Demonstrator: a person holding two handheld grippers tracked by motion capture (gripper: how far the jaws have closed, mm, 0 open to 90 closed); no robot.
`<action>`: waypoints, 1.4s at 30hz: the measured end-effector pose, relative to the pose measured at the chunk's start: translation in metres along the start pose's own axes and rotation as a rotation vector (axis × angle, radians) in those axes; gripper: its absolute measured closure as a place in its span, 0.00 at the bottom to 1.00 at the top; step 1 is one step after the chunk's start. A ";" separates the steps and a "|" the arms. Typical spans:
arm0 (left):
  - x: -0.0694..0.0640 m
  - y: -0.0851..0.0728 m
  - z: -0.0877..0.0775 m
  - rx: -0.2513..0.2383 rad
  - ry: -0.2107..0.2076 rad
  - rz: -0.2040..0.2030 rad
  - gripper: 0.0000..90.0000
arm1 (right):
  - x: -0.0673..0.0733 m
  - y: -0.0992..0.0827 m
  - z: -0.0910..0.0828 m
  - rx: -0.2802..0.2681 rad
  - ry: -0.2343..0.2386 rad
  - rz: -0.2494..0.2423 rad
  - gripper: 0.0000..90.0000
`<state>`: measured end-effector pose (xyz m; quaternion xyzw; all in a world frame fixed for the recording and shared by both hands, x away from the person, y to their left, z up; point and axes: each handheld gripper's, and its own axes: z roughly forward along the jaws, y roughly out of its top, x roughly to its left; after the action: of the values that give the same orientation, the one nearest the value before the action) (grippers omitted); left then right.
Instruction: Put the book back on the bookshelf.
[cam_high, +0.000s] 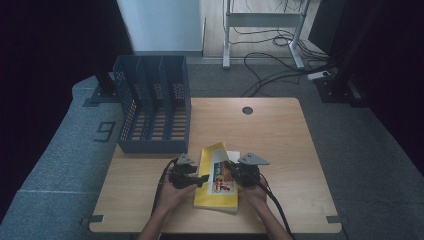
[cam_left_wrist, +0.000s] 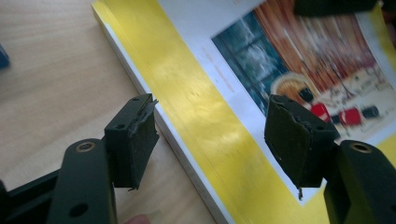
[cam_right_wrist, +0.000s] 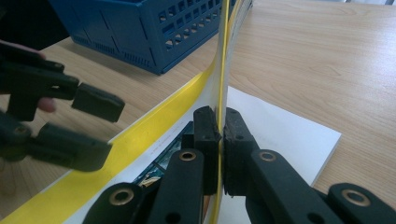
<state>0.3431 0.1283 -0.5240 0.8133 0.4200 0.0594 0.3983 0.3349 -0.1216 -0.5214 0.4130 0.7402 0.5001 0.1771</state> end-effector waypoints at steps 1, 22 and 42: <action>0.001 0.000 0.001 0.001 0.009 0.001 0.38 | 0.000 0.000 0.000 -0.001 0.000 0.002 0.95; 0.011 -0.001 0.013 -0.013 -0.036 -0.040 0.37 | 0.006 0.006 -0.004 -0.041 0.017 -0.024 0.96; 0.014 -0.001 0.010 -0.076 -0.096 -0.064 0.33 | 0.021 0.017 -0.019 -0.064 0.011 -0.103 0.96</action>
<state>0.3557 0.1326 -0.5341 0.7855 0.4238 0.0234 0.4504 0.3170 -0.1135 -0.4949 0.3657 0.7452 0.5160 0.2114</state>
